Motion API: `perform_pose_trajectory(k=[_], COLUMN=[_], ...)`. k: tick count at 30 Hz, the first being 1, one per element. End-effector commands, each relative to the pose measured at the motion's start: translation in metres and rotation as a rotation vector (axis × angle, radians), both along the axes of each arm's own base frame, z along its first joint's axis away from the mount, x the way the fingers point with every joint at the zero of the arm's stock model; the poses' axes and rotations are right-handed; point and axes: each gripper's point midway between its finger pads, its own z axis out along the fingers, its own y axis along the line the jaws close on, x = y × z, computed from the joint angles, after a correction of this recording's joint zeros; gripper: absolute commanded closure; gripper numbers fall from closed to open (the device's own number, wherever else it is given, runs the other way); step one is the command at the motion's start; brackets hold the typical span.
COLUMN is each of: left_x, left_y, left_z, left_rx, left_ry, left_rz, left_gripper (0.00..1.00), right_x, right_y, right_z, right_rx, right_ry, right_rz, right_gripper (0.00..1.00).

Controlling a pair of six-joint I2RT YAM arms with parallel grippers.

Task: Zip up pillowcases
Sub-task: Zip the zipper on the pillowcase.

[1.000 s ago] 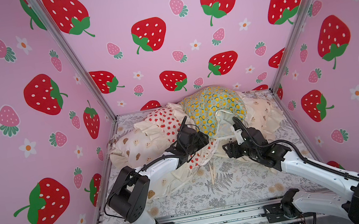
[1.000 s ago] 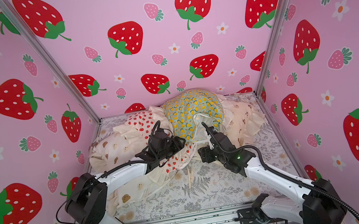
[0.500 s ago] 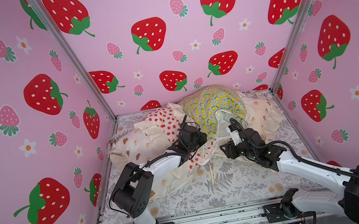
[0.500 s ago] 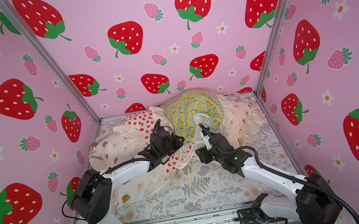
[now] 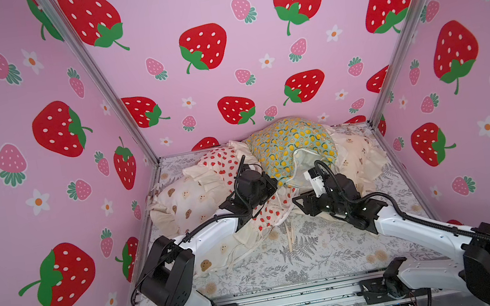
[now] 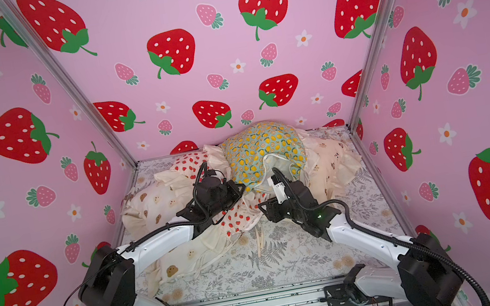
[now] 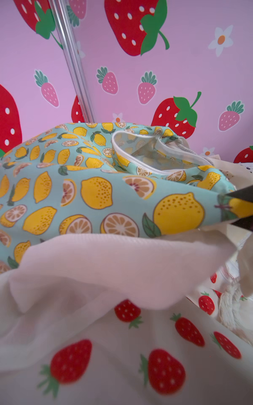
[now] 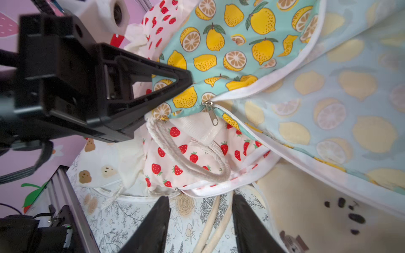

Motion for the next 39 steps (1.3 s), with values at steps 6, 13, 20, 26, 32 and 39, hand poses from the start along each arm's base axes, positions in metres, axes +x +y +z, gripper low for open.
perform_pose_trajectory(k=[6,13,20,26,32,39], left_x=[-0.012,-0.018,-0.019,-0.018,-0.018,-0.017], left_y=[-0.003,-0.009,-0.012,-0.011,-0.011,-0.011], left_z=[0.019,0.028,0.032,0.034,0.034,0.033], left_rx=[-0.107,-0.125,-0.127,-0.118,-0.116,-0.114], left_ry=[0.01,0.008,0.004,-0.004,-0.006,-0.006], left_rz=[-0.023,-0.06,-0.071,-0.068,-0.069,-0.068], left_gripper=[1.0,1.0,1.0,1.0,1.0,1.0], right_x=[0.006,0.019,0.026,0.029,0.033,0.036], right_y=[0.011,0.013,0.017,0.022,0.024,0.034], right_z=[0.023,0.022,0.012,0.012,0.009,0.013], right_rx=[0.151,0.054,-0.1,-0.194,-0.235,-0.241], right_ry=[0.064,0.017,-0.053,-0.125,-0.143,-0.161], right_rz=[-0.008,-0.015,0.005,0.004,-0.004,0.02], right_gripper=[0.56,0.61,0.66,0.69,0.72,0.77])
